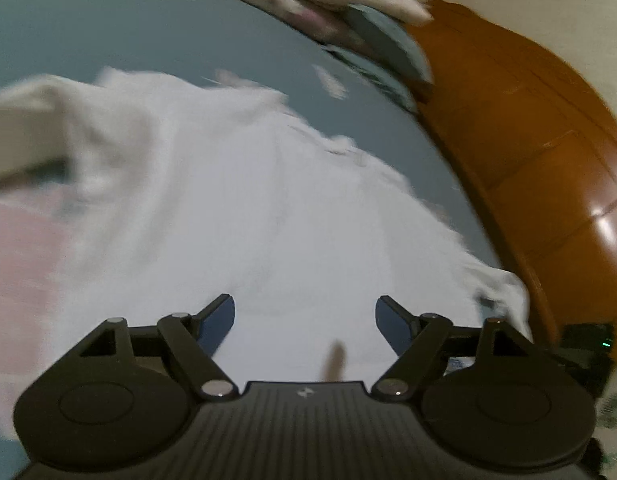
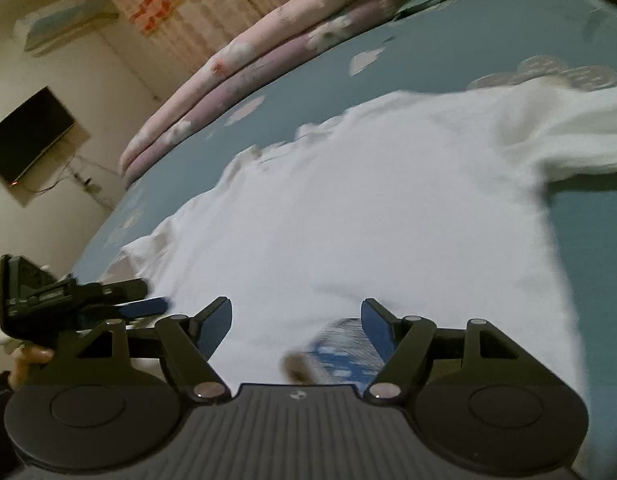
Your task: Fold clothes
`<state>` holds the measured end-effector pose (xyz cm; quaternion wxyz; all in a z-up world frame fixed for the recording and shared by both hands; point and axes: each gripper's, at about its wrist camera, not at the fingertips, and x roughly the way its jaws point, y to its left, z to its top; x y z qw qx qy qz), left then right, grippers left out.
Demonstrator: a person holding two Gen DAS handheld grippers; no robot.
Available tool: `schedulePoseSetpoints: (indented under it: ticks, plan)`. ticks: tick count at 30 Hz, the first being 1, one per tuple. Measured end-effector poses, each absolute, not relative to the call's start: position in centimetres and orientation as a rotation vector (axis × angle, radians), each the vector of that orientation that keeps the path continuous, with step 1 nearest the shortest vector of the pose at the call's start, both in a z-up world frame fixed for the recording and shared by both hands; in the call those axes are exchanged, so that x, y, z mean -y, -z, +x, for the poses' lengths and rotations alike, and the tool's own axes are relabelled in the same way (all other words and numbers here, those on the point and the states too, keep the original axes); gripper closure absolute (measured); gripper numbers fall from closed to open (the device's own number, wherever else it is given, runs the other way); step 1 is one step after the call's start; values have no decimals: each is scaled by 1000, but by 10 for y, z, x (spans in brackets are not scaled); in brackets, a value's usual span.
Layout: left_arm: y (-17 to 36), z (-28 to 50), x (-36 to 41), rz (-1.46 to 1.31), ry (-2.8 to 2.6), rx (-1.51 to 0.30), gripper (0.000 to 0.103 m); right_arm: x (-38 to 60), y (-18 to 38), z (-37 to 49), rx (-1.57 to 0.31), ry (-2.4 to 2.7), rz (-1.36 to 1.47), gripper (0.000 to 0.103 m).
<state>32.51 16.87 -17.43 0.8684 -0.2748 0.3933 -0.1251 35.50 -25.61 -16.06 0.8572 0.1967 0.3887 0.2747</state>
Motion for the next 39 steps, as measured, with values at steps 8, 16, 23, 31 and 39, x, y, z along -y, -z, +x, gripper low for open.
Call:
schedulePoseSetpoints:
  ticks: [8,16,23,31,39]
  plan:
    - [175,305,-206,-594,132,-765,25,308,165,352,-773,-422,483,28]
    - [142,285,-158,-291,12,-795,23,277,142,343,-802,-331,266,21]
    - [147,248,-64,71,178,-863,19,209,130,293,-794,-432,-74,8]
    - [168,208,-41,122,189,-956,14,183,166,255,-850,-458,-258,0]
    - [168,160,-52,88,159,-1021,12,194,161,235,-907,-448,-290,0]
